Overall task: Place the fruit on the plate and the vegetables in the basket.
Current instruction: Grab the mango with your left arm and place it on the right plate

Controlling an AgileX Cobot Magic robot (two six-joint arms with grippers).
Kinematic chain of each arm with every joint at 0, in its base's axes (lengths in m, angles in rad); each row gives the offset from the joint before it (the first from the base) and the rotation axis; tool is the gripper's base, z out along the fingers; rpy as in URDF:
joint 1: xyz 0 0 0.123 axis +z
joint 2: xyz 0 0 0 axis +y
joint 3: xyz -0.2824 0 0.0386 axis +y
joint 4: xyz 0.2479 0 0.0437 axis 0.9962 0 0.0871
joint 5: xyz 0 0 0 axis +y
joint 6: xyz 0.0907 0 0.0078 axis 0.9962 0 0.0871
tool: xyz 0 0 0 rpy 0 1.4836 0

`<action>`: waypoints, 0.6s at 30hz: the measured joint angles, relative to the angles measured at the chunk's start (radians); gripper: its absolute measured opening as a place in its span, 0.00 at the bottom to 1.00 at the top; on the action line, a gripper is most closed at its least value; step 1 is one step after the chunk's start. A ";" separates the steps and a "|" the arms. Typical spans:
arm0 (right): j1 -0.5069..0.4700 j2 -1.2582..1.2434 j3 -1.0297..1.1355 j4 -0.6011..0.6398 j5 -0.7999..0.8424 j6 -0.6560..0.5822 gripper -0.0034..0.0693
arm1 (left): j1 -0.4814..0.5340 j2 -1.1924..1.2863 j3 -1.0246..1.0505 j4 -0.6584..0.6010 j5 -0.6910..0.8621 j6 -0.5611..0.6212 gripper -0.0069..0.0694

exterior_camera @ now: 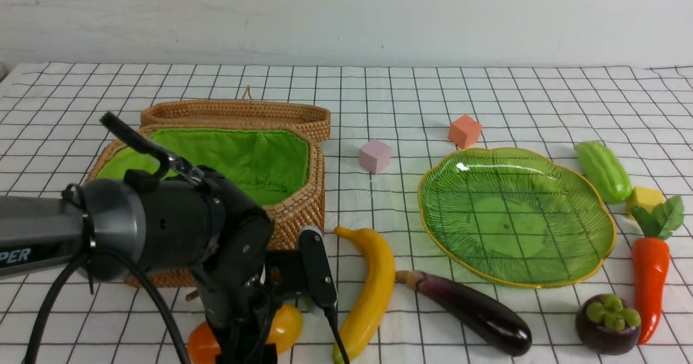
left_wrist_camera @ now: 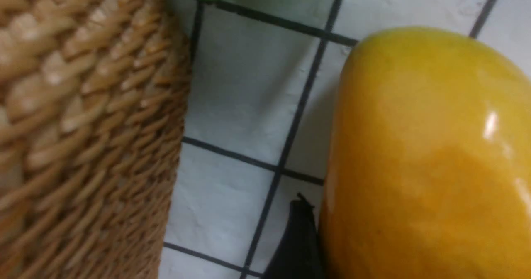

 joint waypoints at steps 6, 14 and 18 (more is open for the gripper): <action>0.000 0.000 0.000 0.002 0.000 0.000 0.25 | 0.000 0.000 0.000 -0.029 0.002 -0.026 0.82; 0.000 0.000 0.000 -0.002 0.000 0.000 0.26 | 0.000 -0.069 -0.002 -0.140 0.078 -0.088 0.82; 0.000 0.000 0.000 -0.084 0.001 0.089 0.26 | 0.000 -0.181 -0.058 -0.365 0.121 -0.101 0.82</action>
